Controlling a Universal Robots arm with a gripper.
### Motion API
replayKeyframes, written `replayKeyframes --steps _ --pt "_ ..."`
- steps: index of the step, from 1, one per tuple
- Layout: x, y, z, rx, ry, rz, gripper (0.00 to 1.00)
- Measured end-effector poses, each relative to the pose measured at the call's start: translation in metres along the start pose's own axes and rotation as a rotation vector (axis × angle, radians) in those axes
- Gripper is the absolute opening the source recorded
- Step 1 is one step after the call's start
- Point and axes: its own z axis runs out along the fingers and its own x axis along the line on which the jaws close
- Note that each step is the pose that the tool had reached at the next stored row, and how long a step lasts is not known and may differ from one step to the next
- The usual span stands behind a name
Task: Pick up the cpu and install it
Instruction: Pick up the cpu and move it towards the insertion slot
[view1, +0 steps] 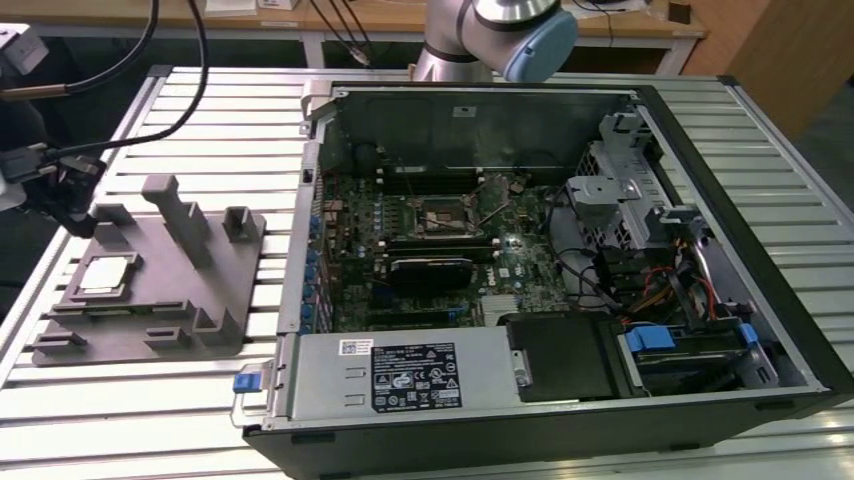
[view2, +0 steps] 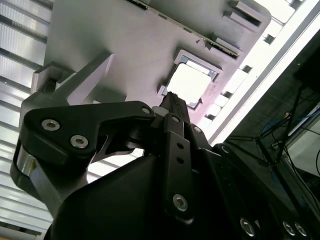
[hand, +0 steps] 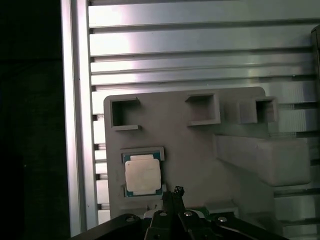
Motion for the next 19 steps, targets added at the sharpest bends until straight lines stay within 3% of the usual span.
replayKeyframes --steps 5,19 --pt "-0.0001 -0.0045 0.0072 0.0 0.0 0.0 0.11" --pt "0.0016 -0.006 0.0263 -0.0006 0.0001 0.0 0.11"
